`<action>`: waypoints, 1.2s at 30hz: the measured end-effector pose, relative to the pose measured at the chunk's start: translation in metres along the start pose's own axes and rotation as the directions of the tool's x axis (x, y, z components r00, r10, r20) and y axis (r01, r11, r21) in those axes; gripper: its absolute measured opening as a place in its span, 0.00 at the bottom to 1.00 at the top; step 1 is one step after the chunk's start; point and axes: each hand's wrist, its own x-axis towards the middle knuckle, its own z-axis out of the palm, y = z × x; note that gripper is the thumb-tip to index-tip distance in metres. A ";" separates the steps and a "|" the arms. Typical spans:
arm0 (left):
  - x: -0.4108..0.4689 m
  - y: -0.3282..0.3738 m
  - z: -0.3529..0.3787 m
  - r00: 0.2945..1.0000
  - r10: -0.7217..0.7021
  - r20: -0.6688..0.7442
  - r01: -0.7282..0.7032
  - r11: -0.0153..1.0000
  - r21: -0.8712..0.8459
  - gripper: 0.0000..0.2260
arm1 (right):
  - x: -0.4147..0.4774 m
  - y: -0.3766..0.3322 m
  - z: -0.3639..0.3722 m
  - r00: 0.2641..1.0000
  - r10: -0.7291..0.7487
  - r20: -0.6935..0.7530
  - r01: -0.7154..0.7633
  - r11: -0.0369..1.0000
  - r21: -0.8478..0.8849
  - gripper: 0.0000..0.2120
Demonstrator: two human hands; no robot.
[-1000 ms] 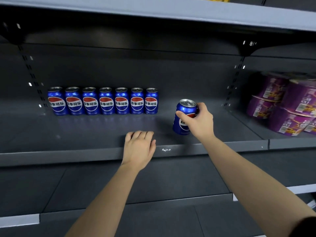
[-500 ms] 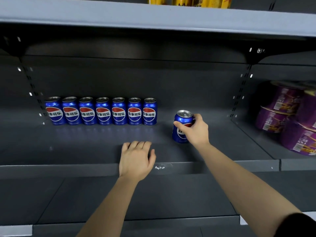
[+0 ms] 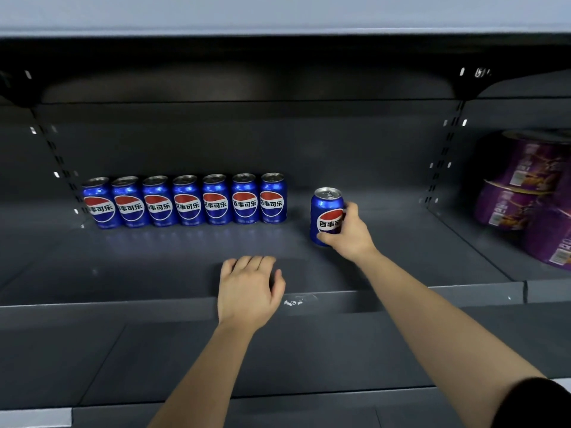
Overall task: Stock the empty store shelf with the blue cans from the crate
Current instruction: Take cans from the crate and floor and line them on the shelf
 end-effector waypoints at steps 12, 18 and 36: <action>0.001 -0.001 0.001 1.000 -0.011 0.007 0.011 1.000 0.013 0.14 | 0.050 0.003 0.034 0.982 0.185 -0.040 -0.169 0.954 0.247 0.35; 0.001 -0.002 0.003 1.000 -0.024 -0.006 0.024 1.000 0.000 0.14 | 0.070 0.003 0.051 0.972 0.228 -0.050 -0.202 0.930 0.307 0.28; 0.000 -0.004 0.004 0.999 -0.042 0.003 0.042 0.999 -0.030 0.12 | 0.070 -0.004 0.072 0.984 0.164 -0.068 -0.142 0.958 0.250 0.29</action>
